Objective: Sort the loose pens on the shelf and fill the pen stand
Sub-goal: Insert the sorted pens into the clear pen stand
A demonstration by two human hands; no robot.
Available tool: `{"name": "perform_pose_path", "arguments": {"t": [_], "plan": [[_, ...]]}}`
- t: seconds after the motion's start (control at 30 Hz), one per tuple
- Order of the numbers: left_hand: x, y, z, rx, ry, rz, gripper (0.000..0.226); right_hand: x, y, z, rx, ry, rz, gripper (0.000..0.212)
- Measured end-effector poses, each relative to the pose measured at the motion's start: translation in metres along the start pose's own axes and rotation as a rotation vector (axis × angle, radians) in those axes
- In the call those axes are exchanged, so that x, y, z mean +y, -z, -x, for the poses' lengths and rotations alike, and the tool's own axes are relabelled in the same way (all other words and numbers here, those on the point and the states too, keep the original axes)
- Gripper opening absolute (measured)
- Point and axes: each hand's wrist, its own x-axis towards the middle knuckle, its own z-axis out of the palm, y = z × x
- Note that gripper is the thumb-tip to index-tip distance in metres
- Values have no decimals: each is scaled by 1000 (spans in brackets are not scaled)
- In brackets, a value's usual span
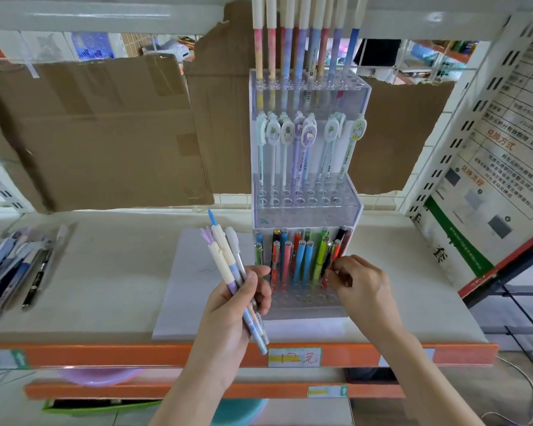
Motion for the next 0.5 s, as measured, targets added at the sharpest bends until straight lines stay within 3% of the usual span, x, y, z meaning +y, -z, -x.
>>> {"name": "perform_pose_path", "arguments": {"t": [0.33, 0.43, 0.5], "plan": [[-1, 3, 3, 23, 18, 2, 26, -5, 9, 10, -7, -116, -30, 3], [-2, 3, 3, 24, 30, 0, 25, -19, 16, 24, 68, -49, -104, 13], [-5, 2, 2, 47, 33, -11, 23, -36, 18, 31, 7, 39, -208, 14]]}}
